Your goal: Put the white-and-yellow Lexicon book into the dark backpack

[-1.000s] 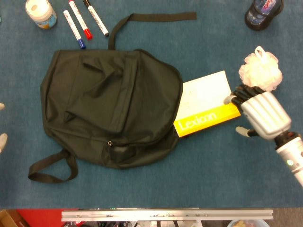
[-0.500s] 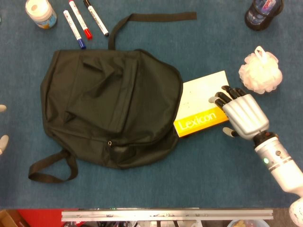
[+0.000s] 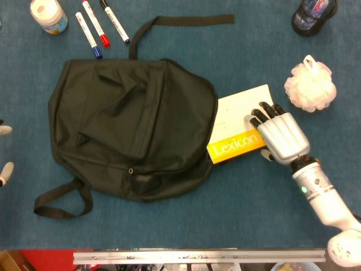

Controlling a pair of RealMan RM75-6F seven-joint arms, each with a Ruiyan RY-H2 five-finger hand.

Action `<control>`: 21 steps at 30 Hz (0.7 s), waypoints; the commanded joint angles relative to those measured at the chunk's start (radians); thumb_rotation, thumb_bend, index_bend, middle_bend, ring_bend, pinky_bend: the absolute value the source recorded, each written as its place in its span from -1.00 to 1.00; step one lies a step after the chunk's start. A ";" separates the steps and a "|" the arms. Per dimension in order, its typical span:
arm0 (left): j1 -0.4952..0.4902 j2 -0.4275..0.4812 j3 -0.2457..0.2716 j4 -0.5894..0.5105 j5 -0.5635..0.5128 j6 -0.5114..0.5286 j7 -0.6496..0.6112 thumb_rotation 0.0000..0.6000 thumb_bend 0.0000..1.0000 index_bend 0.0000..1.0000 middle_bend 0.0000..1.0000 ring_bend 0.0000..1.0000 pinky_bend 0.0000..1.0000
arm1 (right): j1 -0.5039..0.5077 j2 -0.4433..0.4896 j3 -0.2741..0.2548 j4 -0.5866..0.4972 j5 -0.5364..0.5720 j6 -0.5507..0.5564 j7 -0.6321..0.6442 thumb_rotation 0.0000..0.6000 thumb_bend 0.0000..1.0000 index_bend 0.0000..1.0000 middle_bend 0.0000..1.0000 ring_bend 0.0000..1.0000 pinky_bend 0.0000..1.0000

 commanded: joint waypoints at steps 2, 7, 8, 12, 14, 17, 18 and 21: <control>0.000 0.005 0.003 -0.002 0.000 -0.004 -0.009 1.00 -0.48 -0.48 -0.58 -0.66 -0.61 | 0.008 -0.034 0.002 0.038 -0.012 0.012 0.005 1.00 -1.00 -0.43 -0.42 -0.70 -0.50; 0.000 0.012 0.007 -0.003 0.004 -0.005 -0.032 1.00 -0.48 -0.48 -0.58 -0.66 -0.61 | 0.012 -0.071 0.003 0.081 -0.027 0.029 0.015 1.00 -1.00 -0.43 -0.42 -0.70 -0.50; 0.000 0.013 0.008 -0.003 0.006 -0.004 -0.035 1.00 -0.48 -0.48 -0.58 -0.66 -0.61 | 0.013 -0.077 0.003 0.090 -0.030 0.034 0.016 1.00 -1.00 -0.43 -0.42 -0.70 -0.50; -0.001 0.015 0.011 -0.001 0.010 -0.006 -0.043 1.00 -0.48 -0.48 -0.58 -0.66 -0.61 | 0.012 -0.105 0.001 0.135 -0.044 0.047 0.037 1.00 -0.93 -0.43 -0.42 -0.70 -0.50; -0.002 0.017 0.014 -0.001 0.013 -0.008 -0.052 1.00 -0.48 -0.48 -0.58 -0.66 -0.61 | 0.012 -0.123 -0.001 0.171 -0.058 0.060 0.058 1.00 -0.81 -0.43 -0.42 -0.70 -0.50; -0.001 0.022 0.016 -0.002 0.016 -0.007 -0.069 1.00 -0.48 -0.48 -0.58 -0.66 -0.61 | 0.011 -0.151 0.003 0.225 -0.082 0.087 0.106 1.00 -0.53 -0.42 -0.40 -0.70 -0.50; -0.001 0.023 0.017 -0.001 0.017 -0.007 -0.075 1.00 -0.48 -0.48 -0.58 -0.66 -0.61 | 0.012 -0.158 0.005 0.242 -0.090 0.093 0.124 1.00 -0.41 -0.40 -0.39 -0.70 -0.50; -0.002 0.027 0.019 0.000 0.020 -0.007 -0.086 1.00 -0.48 -0.48 -0.58 -0.66 -0.61 | 0.017 -0.169 0.005 0.272 -0.110 0.105 0.156 1.00 -0.24 -0.34 -0.34 -0.70 -0.50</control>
